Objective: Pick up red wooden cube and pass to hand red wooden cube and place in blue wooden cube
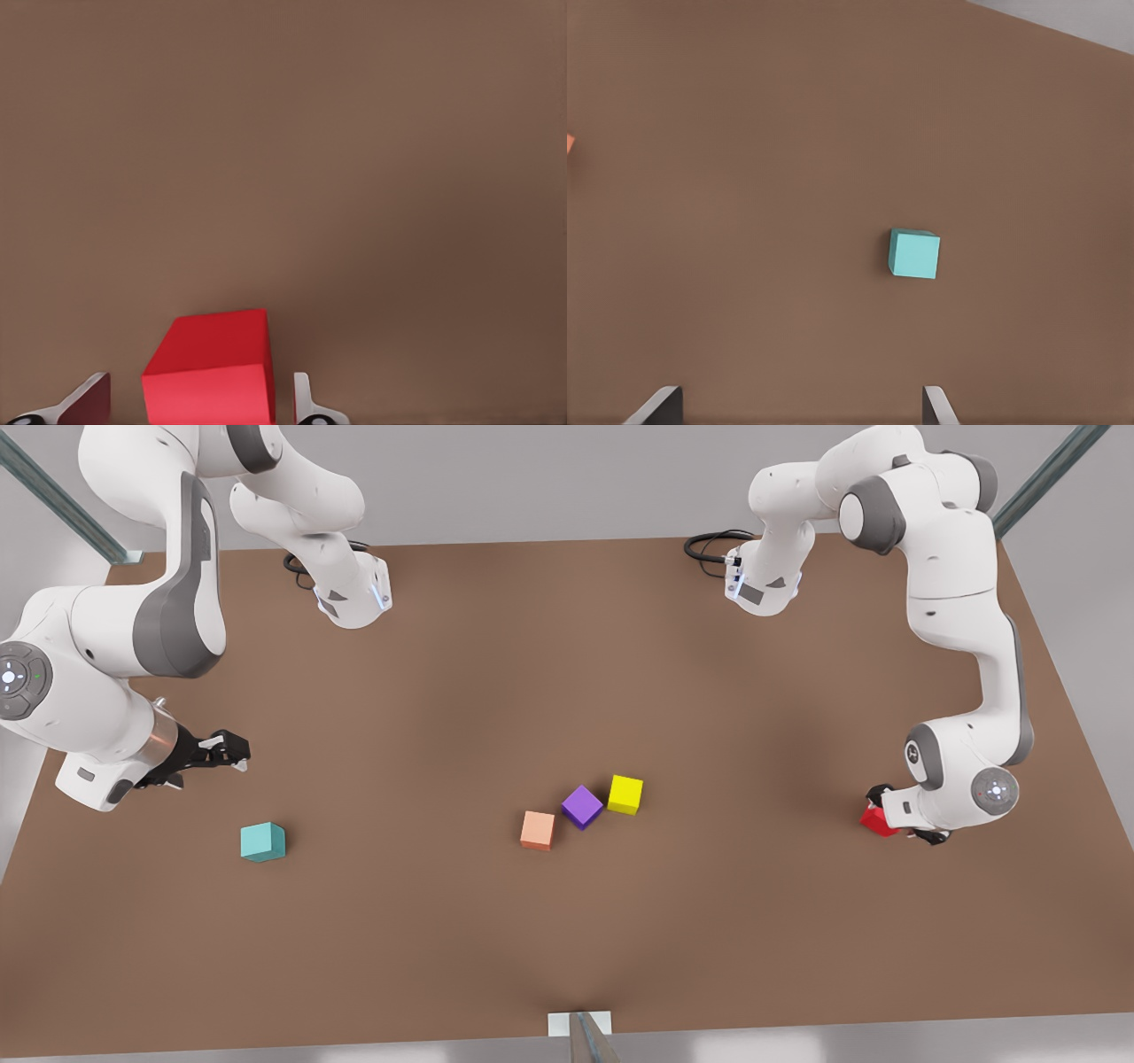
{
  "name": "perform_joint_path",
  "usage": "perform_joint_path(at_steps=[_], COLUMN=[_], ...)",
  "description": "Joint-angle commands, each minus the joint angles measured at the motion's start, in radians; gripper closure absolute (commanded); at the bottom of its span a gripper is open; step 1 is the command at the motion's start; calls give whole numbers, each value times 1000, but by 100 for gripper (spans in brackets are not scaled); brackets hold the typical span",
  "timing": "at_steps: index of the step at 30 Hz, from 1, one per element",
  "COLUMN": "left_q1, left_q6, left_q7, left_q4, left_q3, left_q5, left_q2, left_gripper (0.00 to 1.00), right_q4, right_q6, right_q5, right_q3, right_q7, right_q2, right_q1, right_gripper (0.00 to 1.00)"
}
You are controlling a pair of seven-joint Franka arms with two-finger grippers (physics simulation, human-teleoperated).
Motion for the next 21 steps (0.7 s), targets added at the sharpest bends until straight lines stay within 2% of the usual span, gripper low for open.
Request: perform_joint_path(at_steps=[1,7,21], left_q1=[1,5,21], left_q6=[0,-1,15], left_q7=[107,-87,-118], left_q4=[1,1,12], left_q3=[0,0,0], left_q5=[1,-1,-2], left_q2=[3,6,88], left_gripper=[0,0,0], right_q4=[0,0,0], right_q6=[0,0,0], right_q5=[0,0,0], right_q3=[0,0,1], right_q7=[-12,-12,-12], right_q2=[-1,-1,0], right_q1=[0,0,0], right_gripper=[0,0,0])
